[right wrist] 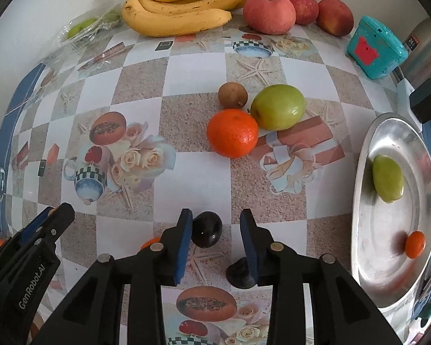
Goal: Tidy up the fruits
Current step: 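Lift and carry the kiwi and plum toward the steel plate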
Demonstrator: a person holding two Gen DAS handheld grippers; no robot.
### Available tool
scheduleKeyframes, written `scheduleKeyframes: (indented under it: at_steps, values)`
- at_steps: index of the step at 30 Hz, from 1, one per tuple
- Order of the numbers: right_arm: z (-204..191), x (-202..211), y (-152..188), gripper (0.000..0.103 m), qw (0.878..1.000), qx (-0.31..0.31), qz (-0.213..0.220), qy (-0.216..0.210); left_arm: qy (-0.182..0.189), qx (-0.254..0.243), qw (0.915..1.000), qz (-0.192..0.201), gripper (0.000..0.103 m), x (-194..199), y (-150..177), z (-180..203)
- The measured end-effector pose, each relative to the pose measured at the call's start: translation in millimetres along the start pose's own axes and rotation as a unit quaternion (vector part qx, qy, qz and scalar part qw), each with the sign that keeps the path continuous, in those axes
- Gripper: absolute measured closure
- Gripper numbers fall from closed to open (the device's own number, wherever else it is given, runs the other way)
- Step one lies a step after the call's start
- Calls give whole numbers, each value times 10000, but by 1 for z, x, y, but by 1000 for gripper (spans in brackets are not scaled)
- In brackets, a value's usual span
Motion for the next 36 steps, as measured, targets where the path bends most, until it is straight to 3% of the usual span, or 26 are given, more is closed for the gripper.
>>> scheduleKeyframes:
  at_steps: [13,18,23,36]
  values:
    - [-13,-5,6,69,9999,114,-15,24,-18,-14,10000,-25,75,-2,0,1]
    - [-5,-3,3,82,9998,18,-122,-167,-20,-8,10000,-21,75,-2,0,1]
    - [3,1,-2,83,9994,-117,-155,-278,-36,-13,10000,-13,75,-1,0,1]
    - [25,63,-10,83,9974,-362,539,-317,-131,-38,9995,283,75,25,-3,9]
Point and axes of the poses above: each gripper's, at about its wrist camera, not at the fingertips, and x roughly against the way its jaws point, z to its right, y to its underside, the point moved 1 cm from there along -x, roughly the way its jaws point, and after that the axes turned 11 degrees about -x, right-handed, at the moved point
